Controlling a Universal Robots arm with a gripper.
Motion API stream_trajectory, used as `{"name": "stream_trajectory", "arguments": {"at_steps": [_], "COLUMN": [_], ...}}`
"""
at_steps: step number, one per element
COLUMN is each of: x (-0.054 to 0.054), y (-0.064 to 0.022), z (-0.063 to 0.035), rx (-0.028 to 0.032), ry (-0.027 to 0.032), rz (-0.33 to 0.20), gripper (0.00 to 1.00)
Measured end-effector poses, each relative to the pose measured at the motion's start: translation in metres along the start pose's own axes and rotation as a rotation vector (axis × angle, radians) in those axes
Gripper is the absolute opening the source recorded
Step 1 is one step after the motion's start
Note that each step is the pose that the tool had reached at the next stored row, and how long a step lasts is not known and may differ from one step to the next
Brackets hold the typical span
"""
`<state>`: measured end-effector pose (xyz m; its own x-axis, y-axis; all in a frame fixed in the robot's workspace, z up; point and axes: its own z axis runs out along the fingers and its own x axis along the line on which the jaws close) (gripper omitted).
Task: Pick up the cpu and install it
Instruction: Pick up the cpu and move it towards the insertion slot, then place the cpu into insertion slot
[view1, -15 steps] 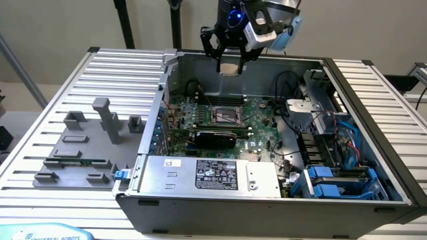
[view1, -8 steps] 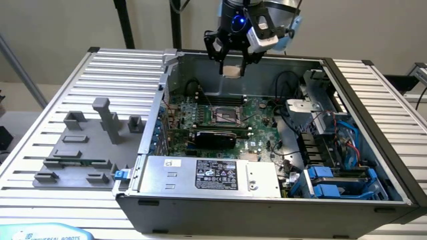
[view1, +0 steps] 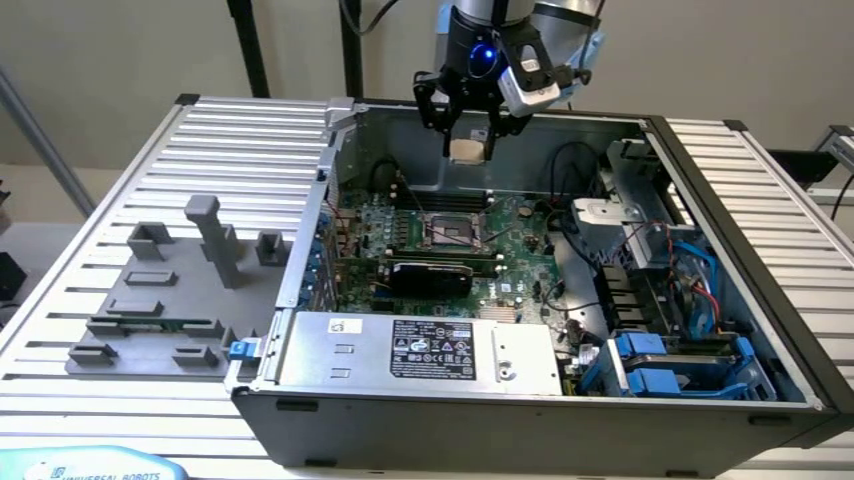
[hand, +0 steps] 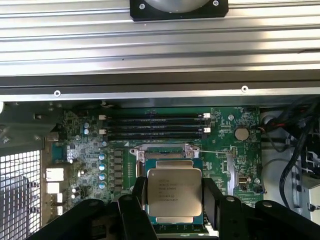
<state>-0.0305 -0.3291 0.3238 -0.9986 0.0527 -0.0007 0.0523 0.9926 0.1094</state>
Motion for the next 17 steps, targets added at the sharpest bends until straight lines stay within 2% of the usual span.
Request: {"name": "stream_trajectory", "arguments": {"at_steps": [13, 17], "x": [0.0000, 0.0000], "y": [0.0000, 0.0000], "z": [0.0000, 0.0002], "rx": [0.0000, 0.0000], "ry": [0.0000, -0.0054], "rz": [0.000, 0.049], "gripper": [0.55, 0.55]}}
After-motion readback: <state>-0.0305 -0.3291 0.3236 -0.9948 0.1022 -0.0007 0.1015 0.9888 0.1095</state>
